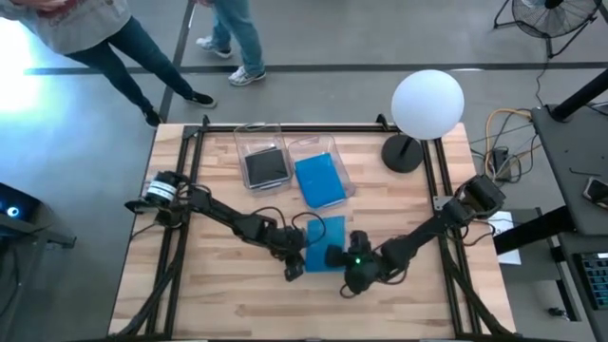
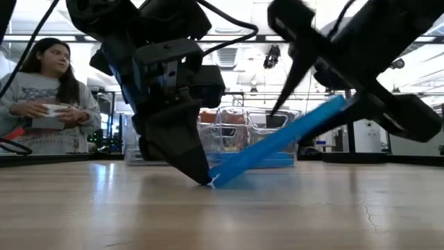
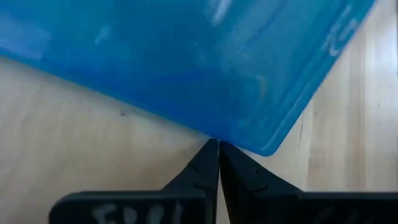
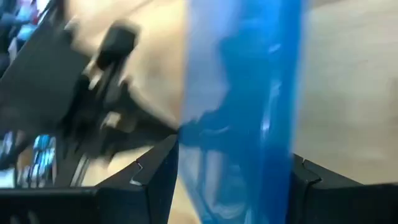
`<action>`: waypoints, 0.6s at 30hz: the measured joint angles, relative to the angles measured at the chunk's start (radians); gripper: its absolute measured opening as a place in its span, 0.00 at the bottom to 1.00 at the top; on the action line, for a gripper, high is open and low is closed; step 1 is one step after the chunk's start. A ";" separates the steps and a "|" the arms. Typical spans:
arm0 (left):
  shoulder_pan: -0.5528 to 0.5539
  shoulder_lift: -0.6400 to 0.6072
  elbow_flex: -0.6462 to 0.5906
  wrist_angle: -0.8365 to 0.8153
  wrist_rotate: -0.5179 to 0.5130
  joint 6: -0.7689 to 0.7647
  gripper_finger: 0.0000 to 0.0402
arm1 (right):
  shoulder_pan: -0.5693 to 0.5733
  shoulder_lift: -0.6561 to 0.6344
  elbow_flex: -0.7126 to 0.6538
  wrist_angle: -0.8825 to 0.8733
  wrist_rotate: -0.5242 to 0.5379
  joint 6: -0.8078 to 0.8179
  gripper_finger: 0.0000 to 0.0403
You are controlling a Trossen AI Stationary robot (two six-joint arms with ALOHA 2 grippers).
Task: Pick & place jewel cases by type
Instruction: Put the blue CD case into the right transparent bin
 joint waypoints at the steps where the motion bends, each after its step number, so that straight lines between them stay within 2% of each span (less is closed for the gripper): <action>1: -0.001 0.000 0.000 0.000 0.005 0.000 0.00 | -0.004 0.000 0.000 0.033 -0.004 -0.044 0.46; 6: -0.002 -0.002 0.000 -0.009 0.015 -0.004 0.00 | -0.028 -0.003 -0.008 0.022 -0.077 -0.061 0.44; 10: -0.011 -0.012 -0.002 -0.034 0.004 -0.006 0.00 | -0.021 -0.014 -0.011 0.022 -0.099 -0.074 0.34; 16: -0.055 -0.075 -0.035 -0.069 -0.152 -0.020 0.00 | -0.025 -0.049 -0.011 0.032 -0.143 -0.183 0.07; 18: -0.073 -0.112 -0.059 -0.082 -0.219 -0.043 0.00 | -0.023 -0.070 -0.011 0.021 -0.154 -0.228 0.05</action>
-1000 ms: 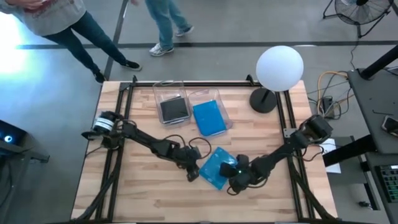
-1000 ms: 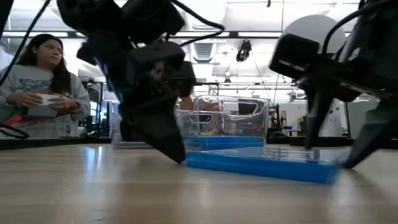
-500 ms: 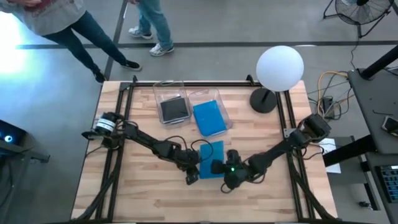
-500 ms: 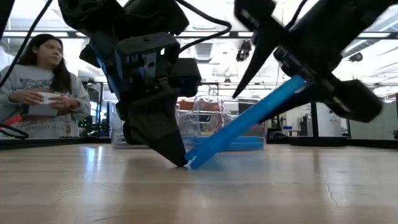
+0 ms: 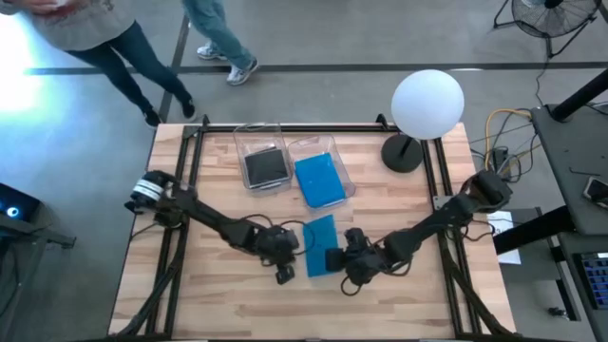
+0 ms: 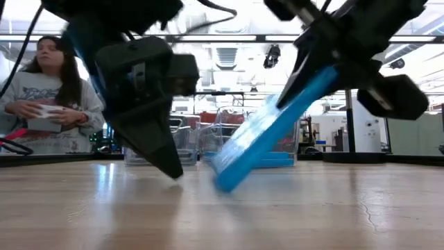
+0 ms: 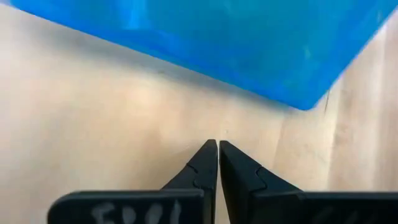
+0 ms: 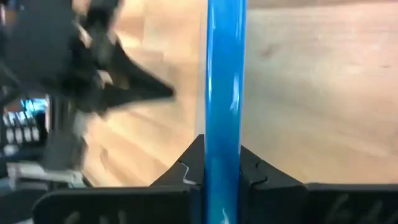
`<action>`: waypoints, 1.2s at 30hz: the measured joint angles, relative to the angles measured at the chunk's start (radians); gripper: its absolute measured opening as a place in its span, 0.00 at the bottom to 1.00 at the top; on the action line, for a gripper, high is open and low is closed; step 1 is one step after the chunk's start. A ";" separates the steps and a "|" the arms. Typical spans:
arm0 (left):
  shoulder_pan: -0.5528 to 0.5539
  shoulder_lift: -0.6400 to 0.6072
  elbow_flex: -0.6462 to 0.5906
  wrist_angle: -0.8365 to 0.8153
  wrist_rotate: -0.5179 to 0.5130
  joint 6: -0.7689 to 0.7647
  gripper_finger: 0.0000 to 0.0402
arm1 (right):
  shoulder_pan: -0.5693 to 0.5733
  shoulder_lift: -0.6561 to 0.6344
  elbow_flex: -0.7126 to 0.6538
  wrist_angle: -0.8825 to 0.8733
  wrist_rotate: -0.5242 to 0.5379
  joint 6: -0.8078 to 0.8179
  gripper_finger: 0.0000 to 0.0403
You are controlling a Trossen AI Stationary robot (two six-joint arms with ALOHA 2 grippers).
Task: Pick & place jewel cases by type
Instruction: Put the blue CD case into the right transparent bin
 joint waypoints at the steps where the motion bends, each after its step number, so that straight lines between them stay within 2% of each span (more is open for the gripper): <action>1: -0.011 -0.024 -0.012 -0.009 -0.032 -0.020 0.00 | 0.001 -0.011 -0.001 -0.004 -0.010 -0.019 0.05; 4: -0.056 -0.106 -0.063 -0.055 -0.152 -0.114 0.00 | 0.001 -0.089 -0.003 -0.042 -0.054 -0.086 0.04; 8: -0.107 -0.240 -0.148 -0.065 -0.287 -0.275 0.00 | -0.038 -0.281 0.000 -0.085 -0.008 -0.213 0.04; 10: -0.112 -0.318 -0.176 -0.058 -0.332 -0.300 0.00 | -0.125 -0.378 0.002 -0.119 -0.013 -0.334 0.04; 12: -0.112 -0.381 -0.196 -0.053 -0.357 -0.308 0.00 | -0.262 -0.439 0.003 -0.157 -0.067 -0.480 0.04; 14: -0.109 -0.442 -0.211 -0.064 -0.377 -0.306 0.00 | -0.427 -0.453 0.001 -0.185 -0.196 -0.601 0.07; 17: -0.108 -0.521 -0.210 -0.098 -0.422 -0.306 0.00 | -0.644 -0.417 -0.001 -0.169 -0.465 -0.727 0.15; 19: -0.108 -0.563 -0.210 -0.118 -0.450 -0.315 0.00 | -0.745 -0.374 0.002 -0.160 -0.552 -0.780 0.20; 22: -0.108 -0.620 -0.210 -0.161 -0.463 -0.322 0.00 | -0.854 -0.289 0.018 -0.124 -0.672 -0.820 0.28; 25: -0.108 -0.670 -0.210 -0.242 -0.470 -0.337 0.00 | -0.886 -0.224 0.059 -0.169 -0.807 -0.835 0.36; 27: -0.108 -0.707 -0.210 -0.329 -0.486 -0.368 0.00 | -0.852 -0.208 0.073 -0.239 -0.777 -0.833 0.40; 31: -0.109 -0.775 -0.210 -0.491 -0.537 -0.413 0.00 | -0.760 -0.195 0.077 -0.281 -0.603 -0.761 0.43; 34: -0.105 -0.812 -0.210 -0.539 -0.584 -0.415 0.00 | -0.724 -0.185 0.075 -0.338 -0.427 -0.684 0.36; 36: -0.100 -0.828 -0.210 -0.547 -0.597 -0.413 0.00 | -0.724 -0.189 0.075 -0.333 -0.381 -0.661 0.31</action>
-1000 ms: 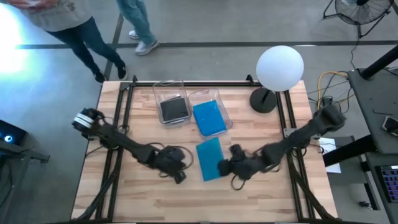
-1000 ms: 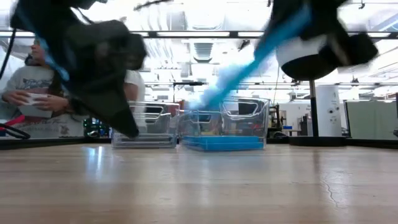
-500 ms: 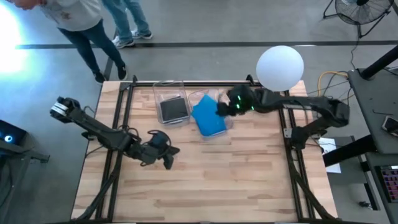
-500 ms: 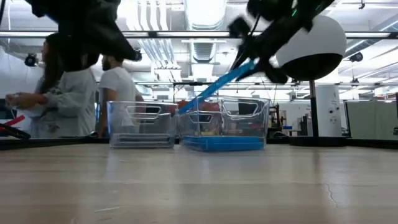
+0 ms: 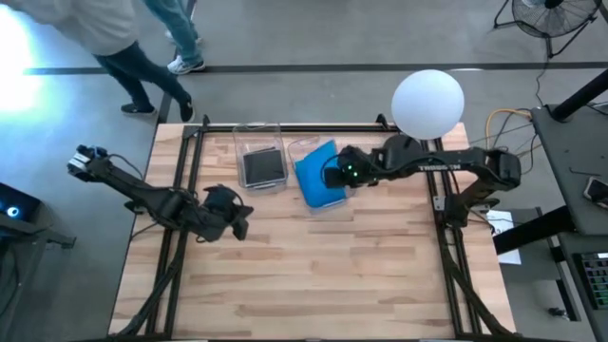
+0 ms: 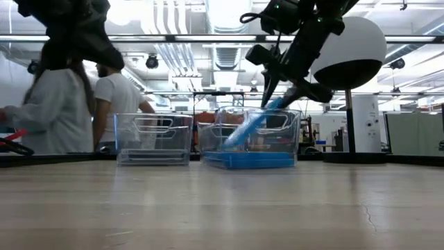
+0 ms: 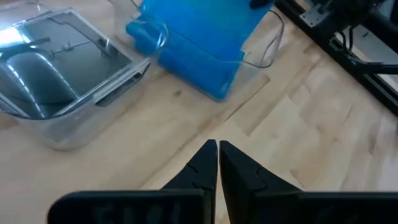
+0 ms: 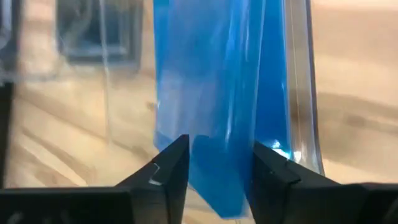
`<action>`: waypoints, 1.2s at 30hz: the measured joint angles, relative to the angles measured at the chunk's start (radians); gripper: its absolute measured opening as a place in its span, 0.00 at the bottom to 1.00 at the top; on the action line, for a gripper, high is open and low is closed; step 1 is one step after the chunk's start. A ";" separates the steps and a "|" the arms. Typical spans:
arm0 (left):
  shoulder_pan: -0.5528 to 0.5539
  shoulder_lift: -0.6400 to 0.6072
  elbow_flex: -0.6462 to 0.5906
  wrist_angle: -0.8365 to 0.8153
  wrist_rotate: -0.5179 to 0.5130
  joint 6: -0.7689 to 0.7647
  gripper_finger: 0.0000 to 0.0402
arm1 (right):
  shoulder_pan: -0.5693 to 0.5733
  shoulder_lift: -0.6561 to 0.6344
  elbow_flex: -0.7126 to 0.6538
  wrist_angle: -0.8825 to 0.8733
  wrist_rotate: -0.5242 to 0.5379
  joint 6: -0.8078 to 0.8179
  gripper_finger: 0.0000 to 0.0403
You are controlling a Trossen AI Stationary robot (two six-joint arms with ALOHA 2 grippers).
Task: Pick & place jewel cases by type
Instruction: Put the blue CD case into the right transparent bin, then return to Home Position
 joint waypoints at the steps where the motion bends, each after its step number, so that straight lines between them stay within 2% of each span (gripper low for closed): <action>1: 0.002 -0.005 0.000 0.000 0.000 0.006 0.00 | -0.005 -0.001 0.003 0.007 0.000 0.001 0.29; 3: 0.005 -0.012 0.000 -0.007 0.000 0.012 0.00 | -0.011 -0.002 0.012 0.006 -0.013 -0.020 0.28; 6: 0.006 -0.014 0.000 -0.037 0.015 0.006 0.00 | -0.009 -0.005 0.045 -0.037 -0.034 -0.058 0.32; 10: 0.005 -0.029 0.000 -0.091 0.038 -0.060 0.00 | -0.005 -0.030 0.133 -0.313 -0.031 -0.144 0.42; 11: 0.004 -0.041 0.000 -0.085 0.037 -0.074 0.00 | 0.005 -0.039 0.158 -0.397 -0.008 -0.155 0.44; 13: 0.003 -0.079 0.016 -0.072 0.023 -0.055 0.00 | 0.067 -0.071 0.207 -0.517 0.110 -0.180 0.50; 15: 0.002 -0.128 0.034 0.008 0.023 0.094 0.00 | 0.178 -0.123 0.240 -0.491 0.248 -0.203 0.54; 17: 0.011 -0.178 0.023 0.125 0.107 0.265 0.00 | 0.262 -0.161 0.240 -0.395 0.257 -0.245 0.55; 19: 0.052 -0.196 -0.030 0.264 0.236 0.402 0.00 | 0.293 -0.174 0.199 -0.235 0.146 -0.307 0.55; 21: 0.134 -0.196 -0.076 0.344 0.374 0.468 0.00 | 0.294 -0.172 0.159 -0.101 0.044 -0.334 0.53; 23: 0.221 -0.217 -0.083 0.359 0.503 0.485 0.00 | 0.292 -0.192 0.152 -0.080 0.048 -0.327 0.51; 25: 0.288 -0.269 -0.068 0.319 0.574 0.538 0.00 | 0.304 -0.270 0.160 -0.072 0.123 -0.346 0.49; 28: 0.385 -0.394 0.014 0.343 0.560 0.686 0.00 | 0.334 -0.402 0.166 -0.084 0.269 -0.404 0.46; 30: 0.441 -0.438 0.031 0.224 0.477 0.724 0.00 | 0.353 -0.473 0.162 -0.135 0.359 -0.418 0.45; 32: 0.469 -0.486 0.068 0.147 0.395 0.660 0.00 | 0.358 -0.530 0.156 -0.161 0.394 -0.346 0.44; 34: 0.474 -0.536 0.066 0.026 0.346 0.501 0.00 | 0.371 -0.588 0.152 -0.144 0.424 -0.298 0.44; 35: 0.474 -0.555 0.062 -0.002 0.325 0.448 0.00 | 0.392 -0.611 0.142 -0.107 0.441 -0.361 0.43; 36: 0.472 -0.574 0.060 0.020 0.319 0.456 0.00 | 0.421 -0.624 0.124 -0.060 0.451 -0.470 0.43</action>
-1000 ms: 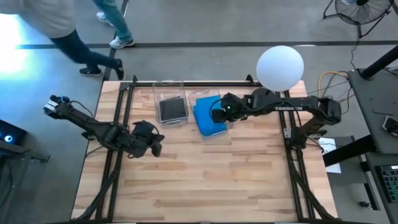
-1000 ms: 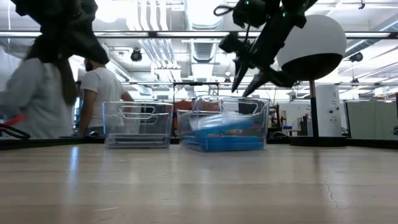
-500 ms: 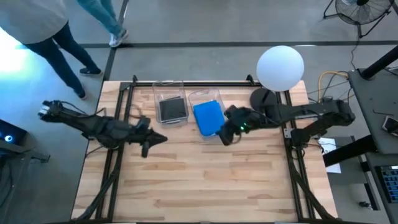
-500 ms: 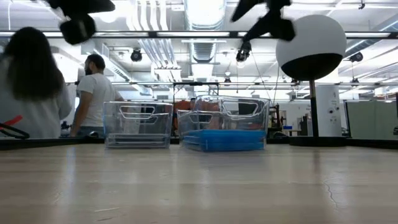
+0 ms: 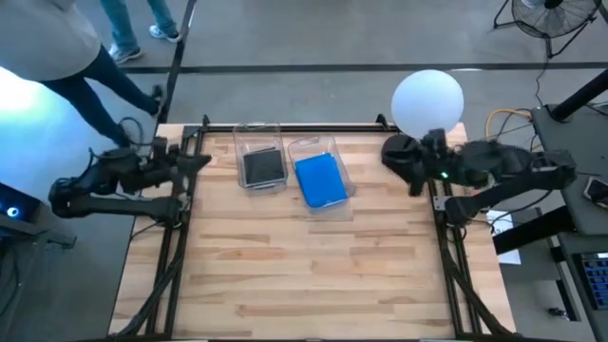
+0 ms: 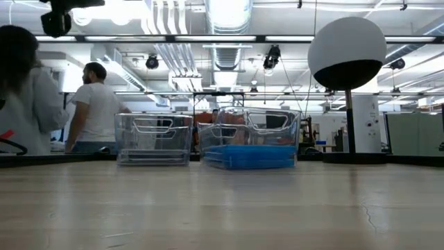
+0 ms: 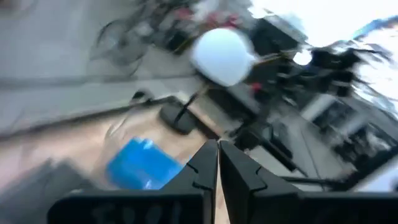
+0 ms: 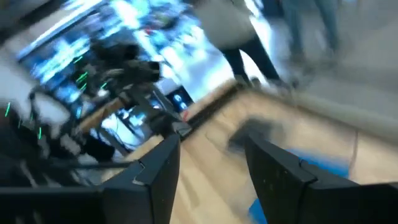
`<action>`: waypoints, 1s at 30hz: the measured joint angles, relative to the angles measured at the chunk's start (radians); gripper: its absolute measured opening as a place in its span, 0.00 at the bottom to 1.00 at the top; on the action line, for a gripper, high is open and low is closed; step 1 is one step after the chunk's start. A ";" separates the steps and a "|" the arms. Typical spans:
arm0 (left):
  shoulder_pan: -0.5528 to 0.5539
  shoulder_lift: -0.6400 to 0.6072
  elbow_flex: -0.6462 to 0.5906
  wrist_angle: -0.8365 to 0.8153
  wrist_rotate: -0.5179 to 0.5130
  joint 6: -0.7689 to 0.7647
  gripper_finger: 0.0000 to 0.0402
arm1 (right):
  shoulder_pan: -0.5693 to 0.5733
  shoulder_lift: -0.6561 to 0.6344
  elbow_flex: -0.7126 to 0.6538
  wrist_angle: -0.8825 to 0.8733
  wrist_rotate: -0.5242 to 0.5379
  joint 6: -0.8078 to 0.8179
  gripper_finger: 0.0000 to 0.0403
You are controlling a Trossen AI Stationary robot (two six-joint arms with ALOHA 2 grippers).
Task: Pick & place jewel cases by type
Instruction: Return to Home Position
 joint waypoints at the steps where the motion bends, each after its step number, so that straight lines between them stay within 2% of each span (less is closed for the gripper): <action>1: -0.003 -0.023 -0.016 0.025 0.029 0.057 0.00 | 0.031 -0.004 -0.028 0.047 0.017 -0.092 0.43; 3: -0.005 -0.061 -0.081 0.055 0.135 0.131 0.00 | 0.053 -0.017 -0.112 0.104 0.043 -0.097 0.43; 5: -0.004 -0.084 -0.171 0.198 0.194 0.134 0.00 | 0.040 -0.027 -0.245 0.145 0.057 -0.048 0.43; 9: 0.004 -0.171 -0.347 0.325 0.339 0.142 0.00 | 0.025 -0.148 -0.541 0.551 0.068 -0.034 0.44; 13: 0.029 -0.332 -0.402 0.213 0.331 0.138 0.00 | 0.022 -0.296 -0.812 0.957 -0.040 -0.177 0.45; 15: 0.031 -0.376 -0.395 0.180 0.336 0.149 0.00 | 0.019 -0.375 -0.915 1.089 -0.078 -0.225 0.45; 17: 0.031 -0.377 -0.391 0.048 0.329 0.148 0.00 | 0.023 -0.445 -1.003 1.140 -0.097 -0.225 0.44; 20: 0.030 -0.350 -0.354 -0.002 0.301 0.122 0.00 | 0.019 -0.497 -1.108 1.147 -0.070 -0.191 0.44; 21: 0.031 -0.331 -0.354 -0.054 0.294 0.078 0.00 | 0.021 -0.522 -1.141 1.141 -0.072 -0.177 0.44; 23: 0.030 -0.301 -0.357 -0.127 0.362 -0.154 0.00 | 0.023 -0.563 -1.188 1.157 -0.097 -0.142 0.44; 25: 0.029 -0.281 -0.358 -0.145 0.447 -0.415 0.00 | 0.019 -0.578 -1.182 1.014 -0.085 -0.118 0.44; 27: 0.031 -0.260 -0.368 -0.141 0.488 -0.636 0.00 | 0.022 -0.590 -1.181 0.876 -0.093 -0.120 0.45; 30: 0.027 -0.246 -0.377 -0.124 0.511 -0.853 0.00 | 0.020 -0.593 -1.171 0.745 -0.087 -0.123 0.45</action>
